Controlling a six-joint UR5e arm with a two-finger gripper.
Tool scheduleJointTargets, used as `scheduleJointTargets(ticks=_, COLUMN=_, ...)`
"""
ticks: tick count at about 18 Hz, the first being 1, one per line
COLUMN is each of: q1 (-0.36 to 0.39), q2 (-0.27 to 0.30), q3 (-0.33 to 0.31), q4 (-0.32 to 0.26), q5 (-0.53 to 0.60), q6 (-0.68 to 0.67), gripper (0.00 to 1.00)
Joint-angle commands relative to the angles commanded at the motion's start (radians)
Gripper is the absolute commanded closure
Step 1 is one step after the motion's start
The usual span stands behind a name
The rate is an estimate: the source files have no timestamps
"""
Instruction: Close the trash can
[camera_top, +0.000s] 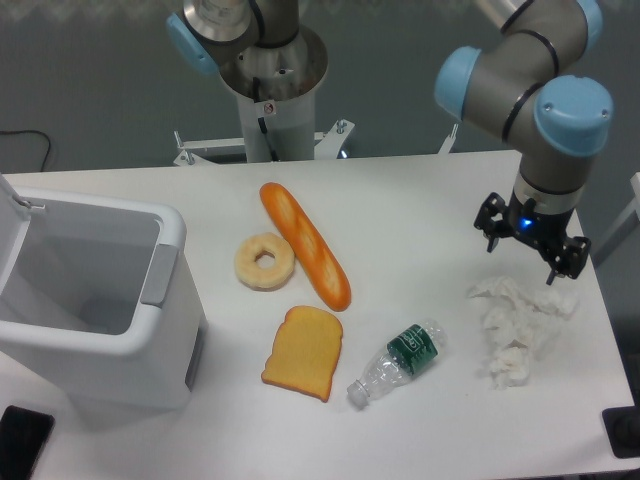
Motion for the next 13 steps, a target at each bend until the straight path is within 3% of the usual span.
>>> scheduleJointTargets(ticks=3, q1=-0.003, q2=0.011, q3=-0.008, q4=0.002, q5=-0.003, q6=0.002, gripper=0.0)
scheduleJointTargets(ticks=6, q1=-0.005, q2=0.057, q3=-0.037, q4=-0.005, q5=0.011, q6=-0.005, gripper=0.0)
scheduleJointTargets(ticks=11, q1=0.012, q2=0.262, q3=-0.169, q4=-0.003, q5=0.023, q6=-0.07, gripper=0.0)
scheduleJointTargets(ticks=13, q1=0.002, q2=0.339, q3=-0.199, q4=-0.031, q5=0.021, q6=-0.116, gripper=0.0)
